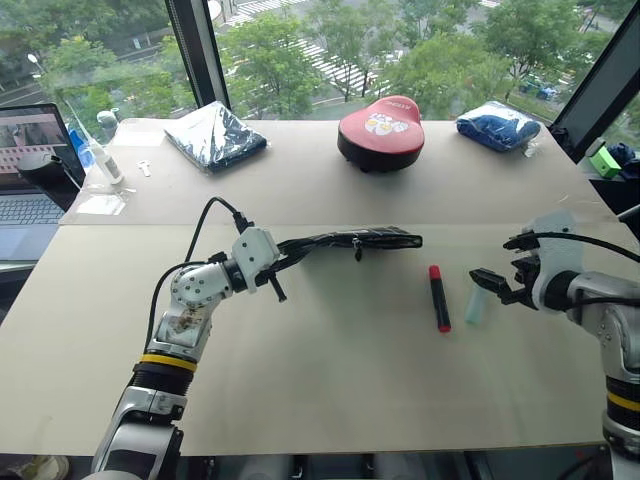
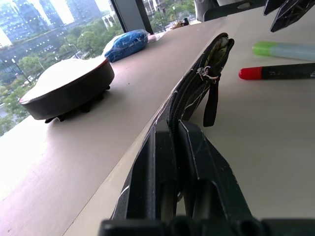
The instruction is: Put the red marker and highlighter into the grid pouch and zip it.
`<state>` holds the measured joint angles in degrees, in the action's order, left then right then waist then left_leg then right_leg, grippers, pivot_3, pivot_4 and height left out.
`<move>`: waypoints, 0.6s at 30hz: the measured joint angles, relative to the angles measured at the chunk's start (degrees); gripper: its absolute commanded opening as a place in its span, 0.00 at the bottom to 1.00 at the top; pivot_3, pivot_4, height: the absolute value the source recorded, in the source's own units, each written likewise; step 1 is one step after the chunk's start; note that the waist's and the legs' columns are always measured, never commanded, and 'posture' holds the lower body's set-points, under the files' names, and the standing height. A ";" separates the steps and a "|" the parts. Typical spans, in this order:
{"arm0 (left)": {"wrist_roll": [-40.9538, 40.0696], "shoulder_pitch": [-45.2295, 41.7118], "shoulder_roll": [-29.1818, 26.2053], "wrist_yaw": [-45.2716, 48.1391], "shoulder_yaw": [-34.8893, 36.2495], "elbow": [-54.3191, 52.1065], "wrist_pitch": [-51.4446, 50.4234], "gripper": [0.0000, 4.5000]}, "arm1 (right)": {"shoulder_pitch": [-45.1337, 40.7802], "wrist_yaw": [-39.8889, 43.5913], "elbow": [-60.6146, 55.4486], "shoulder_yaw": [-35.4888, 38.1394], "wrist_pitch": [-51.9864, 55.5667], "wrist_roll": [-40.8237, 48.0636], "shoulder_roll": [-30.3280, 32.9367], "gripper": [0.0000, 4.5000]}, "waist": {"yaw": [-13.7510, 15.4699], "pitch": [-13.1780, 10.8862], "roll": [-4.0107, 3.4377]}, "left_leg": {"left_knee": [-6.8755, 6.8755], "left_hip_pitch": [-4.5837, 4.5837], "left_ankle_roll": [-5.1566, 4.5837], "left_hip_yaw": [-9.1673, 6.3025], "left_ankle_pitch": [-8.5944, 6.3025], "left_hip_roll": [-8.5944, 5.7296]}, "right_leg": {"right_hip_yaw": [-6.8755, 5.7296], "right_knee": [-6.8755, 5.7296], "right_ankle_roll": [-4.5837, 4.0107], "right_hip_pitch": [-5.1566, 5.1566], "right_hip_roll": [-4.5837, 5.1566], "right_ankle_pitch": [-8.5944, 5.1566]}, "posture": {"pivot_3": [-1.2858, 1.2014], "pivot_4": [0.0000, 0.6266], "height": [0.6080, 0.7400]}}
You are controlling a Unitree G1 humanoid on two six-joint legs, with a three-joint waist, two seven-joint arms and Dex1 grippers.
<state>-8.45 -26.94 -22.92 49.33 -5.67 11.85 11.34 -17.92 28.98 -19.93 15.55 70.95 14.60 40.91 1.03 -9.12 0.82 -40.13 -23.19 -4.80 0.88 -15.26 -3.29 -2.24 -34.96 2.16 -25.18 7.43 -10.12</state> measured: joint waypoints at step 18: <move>0.19 0.04 0.47 -0.66 -0.08 0.06 0.88 0.00 | 5.65 -4.91 2.19 -1.66 -2.98 -0.31 -2.92 0.98 | 0.02 0.00 0.00 | -0.07 0.08 -0.07 0.00 -0.02 -0.03 | -0.05 0.02 0.02 0.15 -0.05 -0.01 | 0.52 0.24 1.00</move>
<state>-8.26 -26.90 -22.46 48.67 -5.75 11.91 12.22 -12.27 24.07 -17.73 13.89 67.98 14.29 37.99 1.06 -9.12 0.82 -40.20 -23.12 -4.87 0.88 -15.28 -3.32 -2.29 -34.94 2.18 -25.03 7.38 -10.13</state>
